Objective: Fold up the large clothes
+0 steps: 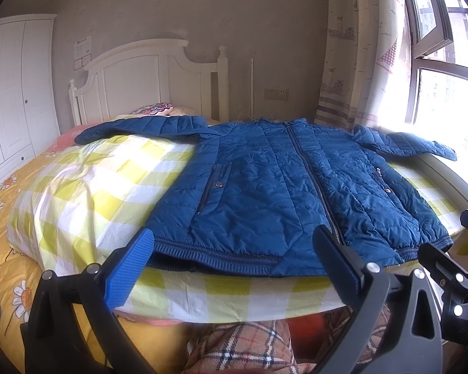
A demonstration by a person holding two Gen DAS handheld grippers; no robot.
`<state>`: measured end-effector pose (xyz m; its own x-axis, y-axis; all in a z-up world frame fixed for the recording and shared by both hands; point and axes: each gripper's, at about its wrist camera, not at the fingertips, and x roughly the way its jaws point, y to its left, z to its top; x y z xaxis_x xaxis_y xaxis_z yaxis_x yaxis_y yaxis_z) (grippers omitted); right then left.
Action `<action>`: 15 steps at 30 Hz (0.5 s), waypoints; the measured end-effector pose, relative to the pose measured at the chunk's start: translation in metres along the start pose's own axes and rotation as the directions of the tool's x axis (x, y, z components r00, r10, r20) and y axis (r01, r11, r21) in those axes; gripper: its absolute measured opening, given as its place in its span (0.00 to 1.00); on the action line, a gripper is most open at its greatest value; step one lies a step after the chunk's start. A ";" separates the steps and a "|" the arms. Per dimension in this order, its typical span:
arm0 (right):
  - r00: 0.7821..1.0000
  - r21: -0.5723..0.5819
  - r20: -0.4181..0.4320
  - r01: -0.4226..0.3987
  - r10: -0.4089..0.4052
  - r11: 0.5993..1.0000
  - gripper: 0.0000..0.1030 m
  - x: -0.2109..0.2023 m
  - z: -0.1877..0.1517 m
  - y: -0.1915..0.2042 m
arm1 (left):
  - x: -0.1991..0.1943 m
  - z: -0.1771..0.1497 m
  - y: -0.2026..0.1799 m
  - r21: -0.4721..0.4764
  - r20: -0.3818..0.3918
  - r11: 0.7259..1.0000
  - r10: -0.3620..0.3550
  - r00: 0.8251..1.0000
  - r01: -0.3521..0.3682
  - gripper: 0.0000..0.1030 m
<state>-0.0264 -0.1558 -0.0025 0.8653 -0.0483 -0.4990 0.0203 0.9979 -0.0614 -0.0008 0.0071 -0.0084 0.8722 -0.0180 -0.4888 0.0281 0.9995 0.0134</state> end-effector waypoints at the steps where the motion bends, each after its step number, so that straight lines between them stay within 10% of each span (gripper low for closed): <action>1: 1.000 0.000 0.000 0.000 0.000 1.000 0.96 0.000 0.000 0.000 | -0.001 0.000 0.001 -0.005 -0.004 1.000 -0.003 1.000 0.003 0.98; 15: 1.000 0.000 0.000 0.001 -0.001 1.000 0.96 0.000 0.001 -0.001 | -0.005 0.001 -0.002 0.009 -0.006 1.000 0.000 1.000 0.000 0.98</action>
<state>-0.0261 -0.1563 -0.0019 0.8650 -0.0496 -0.4993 0.0215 0.9979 -0.0619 -0.0054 0.0055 -0.0053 0.8692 -0.0177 -0.4942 0.0325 0.9992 0.0214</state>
